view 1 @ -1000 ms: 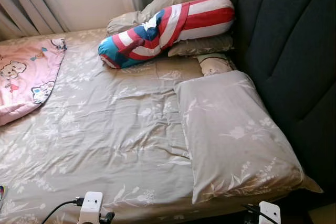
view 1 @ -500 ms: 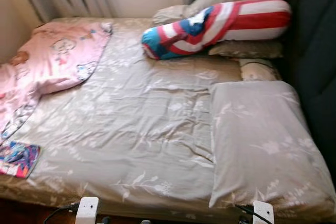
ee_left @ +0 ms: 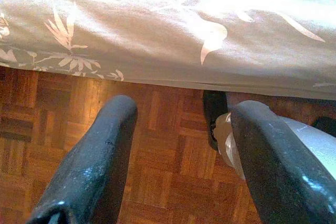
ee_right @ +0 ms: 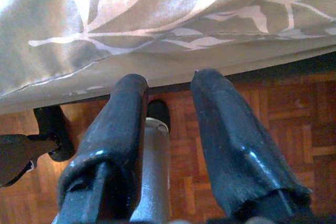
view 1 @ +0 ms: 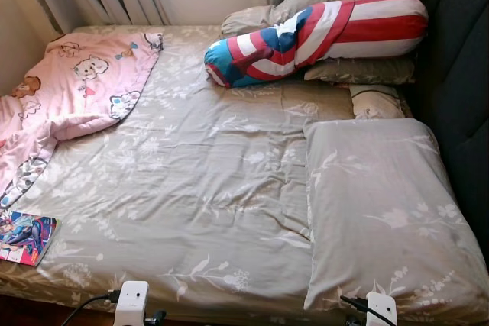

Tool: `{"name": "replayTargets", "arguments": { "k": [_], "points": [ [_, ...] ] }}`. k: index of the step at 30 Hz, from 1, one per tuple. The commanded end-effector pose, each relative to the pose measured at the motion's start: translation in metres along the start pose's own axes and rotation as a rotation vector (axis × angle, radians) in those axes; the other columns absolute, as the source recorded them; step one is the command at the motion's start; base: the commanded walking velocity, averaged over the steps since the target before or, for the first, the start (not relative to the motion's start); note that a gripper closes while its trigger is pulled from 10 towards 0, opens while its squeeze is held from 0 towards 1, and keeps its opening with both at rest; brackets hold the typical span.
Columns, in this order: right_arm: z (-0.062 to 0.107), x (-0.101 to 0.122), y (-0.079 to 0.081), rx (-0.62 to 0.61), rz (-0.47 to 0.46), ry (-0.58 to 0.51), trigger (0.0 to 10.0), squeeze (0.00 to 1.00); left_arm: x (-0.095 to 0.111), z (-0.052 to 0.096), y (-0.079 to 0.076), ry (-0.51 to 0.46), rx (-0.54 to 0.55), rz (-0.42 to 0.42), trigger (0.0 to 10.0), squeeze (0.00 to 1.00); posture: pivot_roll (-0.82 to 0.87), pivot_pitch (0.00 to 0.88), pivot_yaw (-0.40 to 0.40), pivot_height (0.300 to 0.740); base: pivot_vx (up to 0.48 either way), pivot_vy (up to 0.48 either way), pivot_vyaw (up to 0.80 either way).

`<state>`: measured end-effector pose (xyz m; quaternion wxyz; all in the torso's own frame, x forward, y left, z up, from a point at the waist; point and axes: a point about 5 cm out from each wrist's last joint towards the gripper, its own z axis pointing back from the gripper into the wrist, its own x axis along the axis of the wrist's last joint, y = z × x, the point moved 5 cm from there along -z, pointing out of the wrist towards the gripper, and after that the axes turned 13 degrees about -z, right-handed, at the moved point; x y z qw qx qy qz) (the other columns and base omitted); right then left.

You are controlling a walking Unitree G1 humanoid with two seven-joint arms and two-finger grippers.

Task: Clean up the room

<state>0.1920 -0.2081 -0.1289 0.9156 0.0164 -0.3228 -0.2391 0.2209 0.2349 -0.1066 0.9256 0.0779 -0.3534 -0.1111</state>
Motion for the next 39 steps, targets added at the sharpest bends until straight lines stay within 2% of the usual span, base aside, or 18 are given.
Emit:
{"name": "replayTargets", "arguments": {
  "k": [1, 8, 16, 18, 31, 39],
  "points": [
    [0.0022, -0.0113, -0.0038, -0.014, -0.001, 0.036, 10.0, 0.00, -0.0150, 0.0036, -0.0008, 0.042, -0.003, 0.021, 10.0, 0.00, -0.05, 0.130, 0.049, 0.740, 0.000, 0.000, 0.00],
    [0.0023, -0.0124, -0.0019, -0.004, 0.012, 0.039, 10.0, 0.00, -0.0156, 0.0037, -0.0006, 0.045, -0.004, 0.022, 10.0, 0.00, -0.04, 0.118, 0.051, 0.740, 0.000, 0.238, 0.00],
    [0.0024, -0.0140, -0.0001, -0.001, 0.013, 0.040, 10.0, 0.00, -0.0162, 0.0040, 0.0003, 0.045, -0.002, 0.021, 10.0, 0.00, -0.04, 0.113, 0.056, 0.740, 0.000, 0.302, 0.64],
    [0.0027, -0.0156, -0.0009, -0.008, -0.008, 0.046, 10.0, 0.00, -0.0168, 0.0042, 0.0003, 0.046, -0.004, 0.019, 10.0, 0.00, -0.04, 0.113, 0.056, 0.740, 0.000, 0.322, 0.00],
    [0.0028, -0.0178, 0.0017, 0.000, -0.005, 0.055, 10.0, 0.00, -0.0172, 0.0045, 0.0016, 0.046, 0.000, 0.019, 10.0, 0.00, -0.04, 0.118, 0.061, 0.740, 0.000, 0.323, 0.00],
    [0.0020, -0.0128, 0.0011, -0.010, -0.021, 0.032, 10.0, 0.00, -0.0163, 0.0040, 0.0011, 0.046, 0.001, 0.022, 10.0, 0.00, -0.04, 0.135, 0.061, 0.740, 0.000, 0.323, 0.00]
  ]
}}
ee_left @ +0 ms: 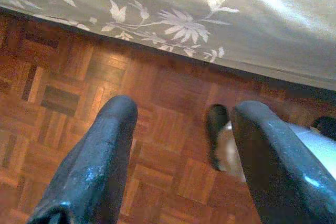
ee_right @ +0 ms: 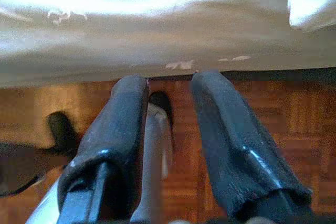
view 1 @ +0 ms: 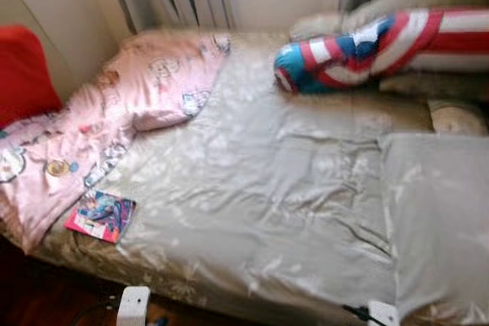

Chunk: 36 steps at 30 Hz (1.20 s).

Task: Clean up the room

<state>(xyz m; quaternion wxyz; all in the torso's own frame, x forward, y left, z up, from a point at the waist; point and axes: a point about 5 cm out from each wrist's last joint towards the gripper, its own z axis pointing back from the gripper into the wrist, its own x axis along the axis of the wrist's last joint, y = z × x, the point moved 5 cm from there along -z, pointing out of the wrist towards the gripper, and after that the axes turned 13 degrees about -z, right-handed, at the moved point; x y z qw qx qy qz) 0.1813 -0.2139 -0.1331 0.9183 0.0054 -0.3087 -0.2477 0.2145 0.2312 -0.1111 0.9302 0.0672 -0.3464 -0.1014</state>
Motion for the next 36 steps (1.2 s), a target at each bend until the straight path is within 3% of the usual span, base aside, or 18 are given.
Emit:
{"name": "replayTargets", "arguments": {
  "k": [1, 36],
  "points": [
    [-0.0001, -0.0057, 0.0112, 0.020, -0.013, 0.010, 10.0, 0.00, -0.0096, 0.0028, 0.0068, 0.031, 0.017, -0.003, 10.0, 0.00, -0.04, 0.136, 0.061, 0.740, 0.000, 0.322, 0.00],
    [-0.0001, -0.0051, 0.0038, 0.009, 0.012, 0.027, 10.0, 0.00, -0.0070, 0.0013, 0.0012, 0.024, 0.023, 0.024, 10.0, 0.00, -0.05, 0.144, 0.032, 0.740, 0.000, 0.392, 0.00]
  ]
}}
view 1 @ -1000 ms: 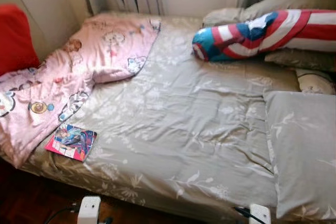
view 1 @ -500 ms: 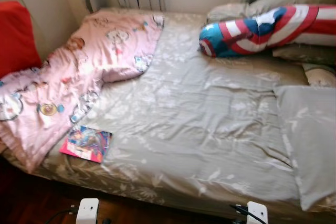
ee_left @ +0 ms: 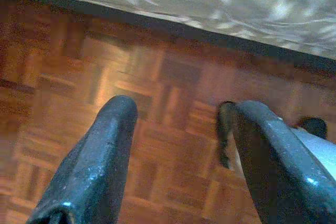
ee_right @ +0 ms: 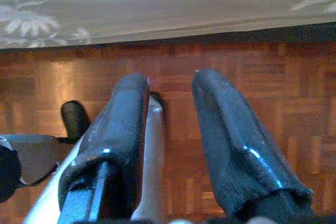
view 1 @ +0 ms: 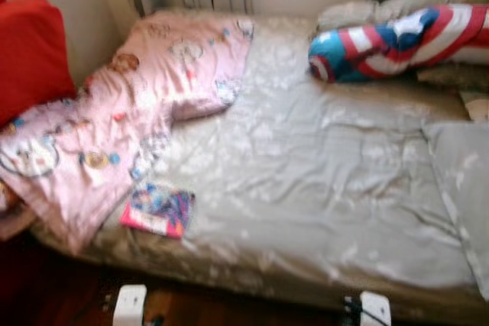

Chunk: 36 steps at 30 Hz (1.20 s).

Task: Clean up the room

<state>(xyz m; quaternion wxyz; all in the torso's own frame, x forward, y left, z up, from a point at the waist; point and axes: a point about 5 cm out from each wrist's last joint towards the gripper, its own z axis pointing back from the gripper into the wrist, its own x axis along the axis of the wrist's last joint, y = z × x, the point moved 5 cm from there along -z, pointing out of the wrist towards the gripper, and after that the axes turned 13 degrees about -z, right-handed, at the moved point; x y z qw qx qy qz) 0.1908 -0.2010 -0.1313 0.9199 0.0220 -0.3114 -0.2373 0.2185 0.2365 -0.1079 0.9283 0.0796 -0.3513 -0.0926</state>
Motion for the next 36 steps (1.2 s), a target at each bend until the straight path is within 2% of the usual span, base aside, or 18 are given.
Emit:
{"name": "replayTargets", "arguments": {
  "k": [1, 14, 25, 36],
  "points": [
    [0.0024, -0.0067, -0.0121, -0.030, 0.003, 0.023, 10.0, 0.00, -0.0108, 0.0021, -0.0053, 0.031, -0.007, 0.016, 10.0, 0.00, -0.05, 0.144, 0.031, 0.740, 0.000, 0.398, 0.00],
    [0.0018, -0.0022, -0.0144, -0.035, 0.017, 0.018, 10.0, 0.00, -0.0119, 0.0020, -0.0117, 0.032, -0.004, 0.044, 10.0, 0.00, -0.05, 0.131, 0.008, 0.740, 0.000, 0.398, 0.00],
    [0.0005, -0.0003, -0.0081, -0.025, 0.018, 0.014, 10.0, 0.00, -0.0113, 0.0019, -0.0093, 0.032, 0.003, 0.044, 10.0, 0.00, -0.05, 0.114, 0.018, 0.740, 0.000, 0.397, 0.00],
    [0.0009, -0.0025, -0.0092, -0.031, 0.019, 0.021, 10.0, 0.00, -0.0110, 0.0020, -0.0077, 0.029, 0.007, 0.041, 10.0, 0.00, -0.04, 0.113, 0.021, 0.740, 0.000, 0.398, 0.00]
  ]
}}
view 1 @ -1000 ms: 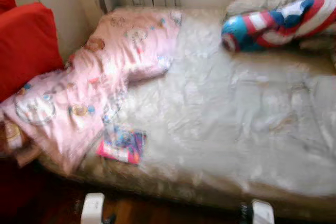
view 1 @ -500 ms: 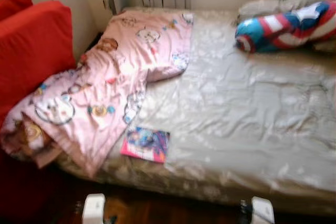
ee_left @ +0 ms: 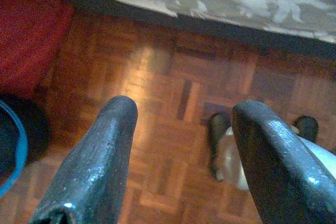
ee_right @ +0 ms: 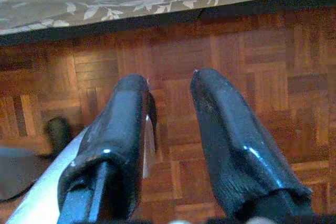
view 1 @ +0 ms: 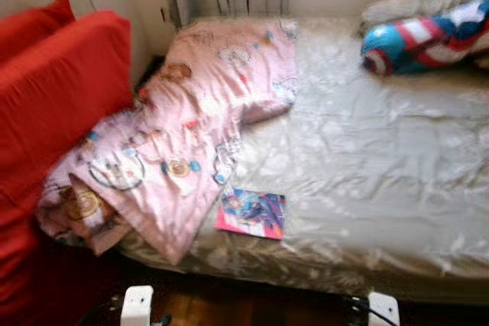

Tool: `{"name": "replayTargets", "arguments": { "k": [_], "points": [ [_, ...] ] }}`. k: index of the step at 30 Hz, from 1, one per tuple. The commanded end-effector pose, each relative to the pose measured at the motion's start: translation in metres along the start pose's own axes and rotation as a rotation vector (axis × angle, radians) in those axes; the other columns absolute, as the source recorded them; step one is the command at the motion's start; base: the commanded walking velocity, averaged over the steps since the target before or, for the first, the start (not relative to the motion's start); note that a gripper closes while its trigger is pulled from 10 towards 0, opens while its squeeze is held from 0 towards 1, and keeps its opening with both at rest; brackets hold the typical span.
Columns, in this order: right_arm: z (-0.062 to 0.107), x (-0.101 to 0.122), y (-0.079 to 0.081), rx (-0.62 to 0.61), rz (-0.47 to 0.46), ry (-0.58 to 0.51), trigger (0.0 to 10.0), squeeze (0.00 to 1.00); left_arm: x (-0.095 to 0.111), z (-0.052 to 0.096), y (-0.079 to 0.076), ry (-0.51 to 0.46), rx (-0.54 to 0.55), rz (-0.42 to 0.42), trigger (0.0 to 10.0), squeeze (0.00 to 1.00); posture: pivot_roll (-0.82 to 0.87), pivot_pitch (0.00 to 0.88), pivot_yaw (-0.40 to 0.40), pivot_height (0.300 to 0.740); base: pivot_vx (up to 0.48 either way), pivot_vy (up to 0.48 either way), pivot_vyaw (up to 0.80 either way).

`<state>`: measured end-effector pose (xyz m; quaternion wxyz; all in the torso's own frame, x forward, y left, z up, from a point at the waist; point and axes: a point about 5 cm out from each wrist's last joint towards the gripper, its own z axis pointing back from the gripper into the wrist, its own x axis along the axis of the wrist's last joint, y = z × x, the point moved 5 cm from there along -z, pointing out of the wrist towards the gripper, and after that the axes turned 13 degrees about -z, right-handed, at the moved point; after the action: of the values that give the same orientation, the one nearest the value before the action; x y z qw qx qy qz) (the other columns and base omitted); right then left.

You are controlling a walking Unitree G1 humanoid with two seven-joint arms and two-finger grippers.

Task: Clean up the room

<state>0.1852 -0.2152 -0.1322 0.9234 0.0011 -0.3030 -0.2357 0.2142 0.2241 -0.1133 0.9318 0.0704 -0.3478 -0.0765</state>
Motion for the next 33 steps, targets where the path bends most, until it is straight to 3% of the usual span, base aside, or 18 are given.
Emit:
{"name": "replayTargets", "arguments": {
  "k": [1, 12, 33],
  "points": [
    [0.0000, -0.0048, 0.0062, 0.011, 0.002, 0.013, 10.0, 0.00, -0.0070, 0.0021, 0.0066, 0.019, 0.015, 0.005, 10.0, 0.00, -0.04, 0.114, 0.021, 0.740, 0.000, 0.398, 0.00],
    [-0.0002, -0.0051, 0.0083, 0.014, 0.001, 0.015, 10.0, 0.00, -0.0063, 0.0020, 0.0082, 0.018, 0.021, 0.007, 10.0, 0.00, -0.04, 0.137, 0.020, 0.740, 0.000, 0.390, 0.00],
    [-0.0003, -0.0038, 0.0092, 0.015, -0.008, 0.006, 10.0, 0.00, -0.0013, 0.0020, 0.0066, -0.024, 0.005, 0.059, 10.0, 0.00, -0.03, 0.151, 0.017, 0.740, 0.038, 0.000, 0.00]
  ]
}}
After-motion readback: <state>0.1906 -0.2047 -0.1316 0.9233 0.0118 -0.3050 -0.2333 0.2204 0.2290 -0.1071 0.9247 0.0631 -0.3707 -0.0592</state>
